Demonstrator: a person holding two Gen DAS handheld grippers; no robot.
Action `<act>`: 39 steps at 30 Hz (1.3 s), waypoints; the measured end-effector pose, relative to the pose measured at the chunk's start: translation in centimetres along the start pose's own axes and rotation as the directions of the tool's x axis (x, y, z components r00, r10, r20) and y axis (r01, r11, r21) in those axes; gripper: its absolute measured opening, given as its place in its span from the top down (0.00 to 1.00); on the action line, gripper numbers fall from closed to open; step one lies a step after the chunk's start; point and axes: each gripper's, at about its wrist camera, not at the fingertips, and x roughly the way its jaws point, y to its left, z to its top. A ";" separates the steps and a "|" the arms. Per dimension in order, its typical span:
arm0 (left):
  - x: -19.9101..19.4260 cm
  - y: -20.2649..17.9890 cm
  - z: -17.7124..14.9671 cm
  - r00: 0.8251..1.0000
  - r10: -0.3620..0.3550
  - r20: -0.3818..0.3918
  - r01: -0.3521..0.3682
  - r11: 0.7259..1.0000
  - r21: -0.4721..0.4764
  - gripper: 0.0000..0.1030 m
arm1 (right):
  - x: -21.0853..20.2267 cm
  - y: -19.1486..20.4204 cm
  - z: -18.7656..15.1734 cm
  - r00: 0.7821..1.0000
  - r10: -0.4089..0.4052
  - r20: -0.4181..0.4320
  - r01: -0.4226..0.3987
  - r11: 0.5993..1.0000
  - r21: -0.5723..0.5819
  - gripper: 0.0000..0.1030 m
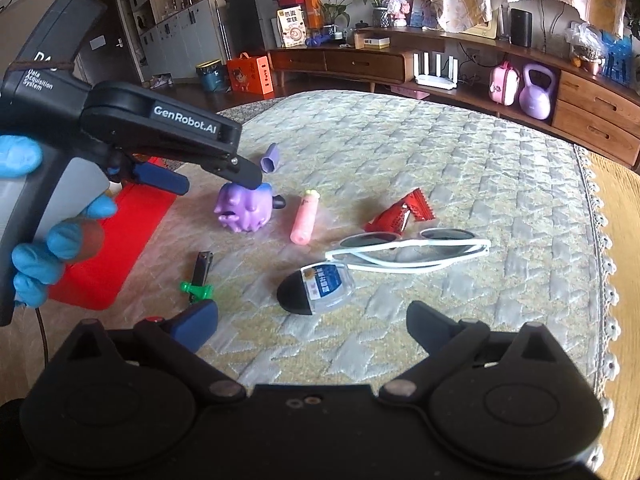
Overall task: Organize rigid objects
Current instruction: 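Grasp the purple-blue piggy toy with the left gripper while the right grasps the black-and-clear bottle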
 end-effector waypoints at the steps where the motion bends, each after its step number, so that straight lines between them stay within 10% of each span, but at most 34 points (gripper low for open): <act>1: 0.3 0.0 0.1 1.000 -0.002 -0.003 0.002 1.000 -0.006 0.19 | 0.4 -0.1 0.1 1.000 0.002 -0.004 -0.002 1.000 0.000 0.02; 39: 1.4 0.3 -1.6 0.999 0.025 -0.024 -0.025 1.000 0.004 0.39 | 3.1 1.5 0.8 0.996 -0.077 -0.045 0.074 0.996 -0.055 0.48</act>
